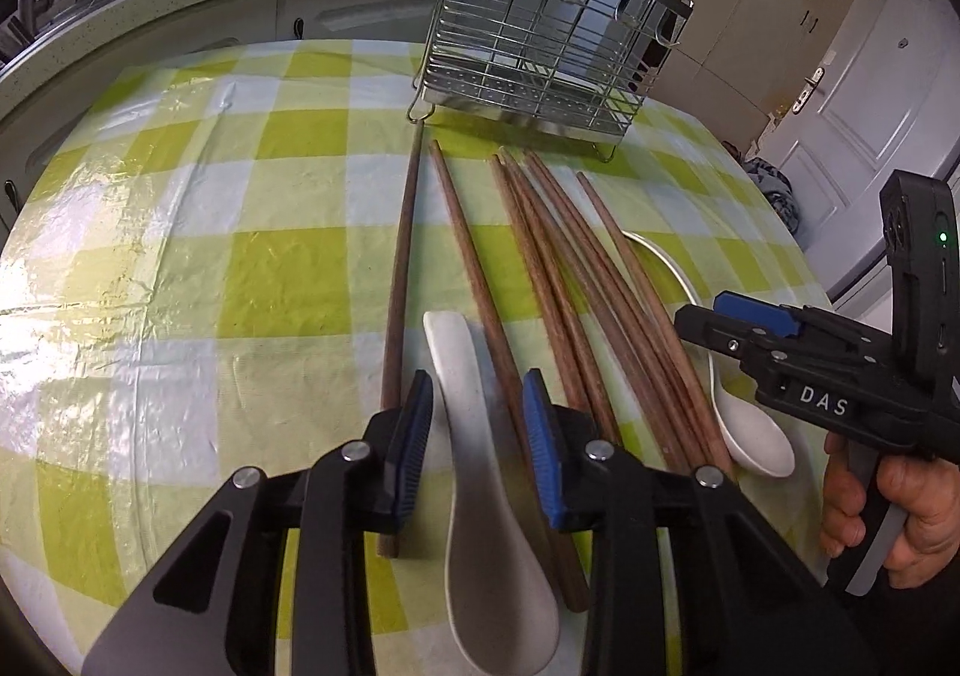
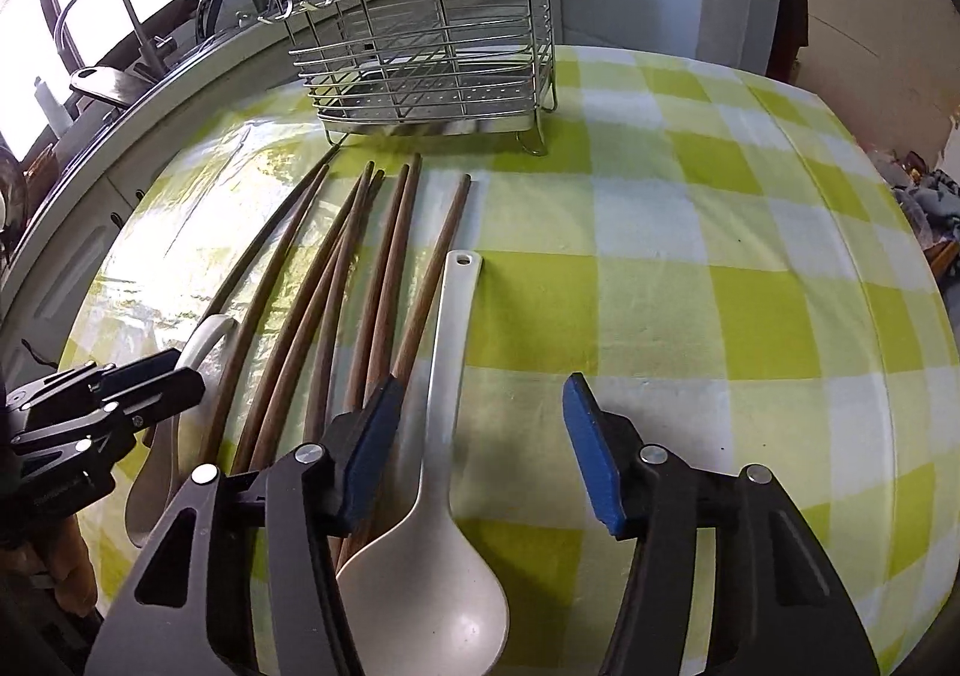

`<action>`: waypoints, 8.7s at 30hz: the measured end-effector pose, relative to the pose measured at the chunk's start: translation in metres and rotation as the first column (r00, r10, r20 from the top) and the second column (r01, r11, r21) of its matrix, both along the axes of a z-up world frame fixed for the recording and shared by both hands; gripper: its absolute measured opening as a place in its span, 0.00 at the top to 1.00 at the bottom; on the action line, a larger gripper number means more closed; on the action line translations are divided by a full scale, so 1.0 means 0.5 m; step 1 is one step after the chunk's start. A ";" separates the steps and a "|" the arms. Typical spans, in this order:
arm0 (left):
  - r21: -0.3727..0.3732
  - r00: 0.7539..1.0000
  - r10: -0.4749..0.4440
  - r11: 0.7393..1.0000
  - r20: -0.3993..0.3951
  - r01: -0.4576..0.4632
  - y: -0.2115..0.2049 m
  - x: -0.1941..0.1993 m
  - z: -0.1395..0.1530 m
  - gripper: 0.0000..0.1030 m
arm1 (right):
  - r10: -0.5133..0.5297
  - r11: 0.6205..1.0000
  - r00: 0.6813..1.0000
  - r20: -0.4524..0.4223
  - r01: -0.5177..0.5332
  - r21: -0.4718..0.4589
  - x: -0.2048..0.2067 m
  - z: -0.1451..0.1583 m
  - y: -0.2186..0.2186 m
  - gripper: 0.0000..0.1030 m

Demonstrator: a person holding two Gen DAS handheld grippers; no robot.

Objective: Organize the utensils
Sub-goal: 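Grasp the small white spoon with the left tool while the right tool grasps the white ladle, then carry both white spoons over the wire rack and open both tools to drop them in, then grasp one brown chopstick with the left tool while the right tool grasps another, then lift both chopsticks upright and lower them into the wire rack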

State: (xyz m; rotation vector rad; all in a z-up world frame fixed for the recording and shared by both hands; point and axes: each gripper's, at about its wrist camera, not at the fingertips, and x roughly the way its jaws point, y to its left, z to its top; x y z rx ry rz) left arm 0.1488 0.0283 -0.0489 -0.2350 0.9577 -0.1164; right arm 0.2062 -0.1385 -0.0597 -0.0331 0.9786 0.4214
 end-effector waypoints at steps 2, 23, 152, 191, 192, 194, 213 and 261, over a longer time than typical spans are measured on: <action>-0.001 1.000 0.001 1.000 -0.008 -0.001 0.001 0.005 -0.005 0.76 | 0.011 1.000 1.000 0.001 -0.011 0.002 0.007 0.000 0.003 0.54; 0.008 0.994 -0.048 0.999 0.094 0.048 -0.016 -0.044 0.098 0.94 | -0.002 0.995 0.994 0.105 -0.009 0.098 -0.052 0.089 -0.059 0.88; 0.315 0.996 -0.065 0.945 -0.068 0.084 -0.008 0.216 0.001 0.93 | -0.001 0.991 0.999 0.047 0.008 -0.136 0.095 -0.006 0.098 0.70; 0.162 0.969 0.021 0.985 0.245 -0.062 0.021 0.029 0.238 0.94 | -0.095 0.993 0.949 0.301 0.069 0.096 -0.036 0.240 -0.039 0.92; 0.160 0.968 0.025 0.985 0.251 -0.066 0.024 0.027 0.241 0.94 | -0.097 0.993 0.947 0.306 0.070 0.097 -0.039 0.243 -0.040 0.92; 0.156 0.965 0.033 0.985 0.259 -0.075 0.027 0.023 0.245 0.94 | -0.100 0.992 0.944 0.315 0.071 0.104 -0.044 0.249 -0.043 0.92; 0.146 0.952 0.019 0.987 0.306 -0.067 0.024 0.024 0.304 0.94 | -0.129 0.988 0.923 0.363 0.090 0.122 -0.050 0.296 -0.055 0.92; 0.089 0.892 0.065 0.989 0.447 -0.117 0.019 0.351 0.484 0.95 | -0.205 0.959 0.873 0.442 0.090 0.268 0.289 0.454 0.026 0.92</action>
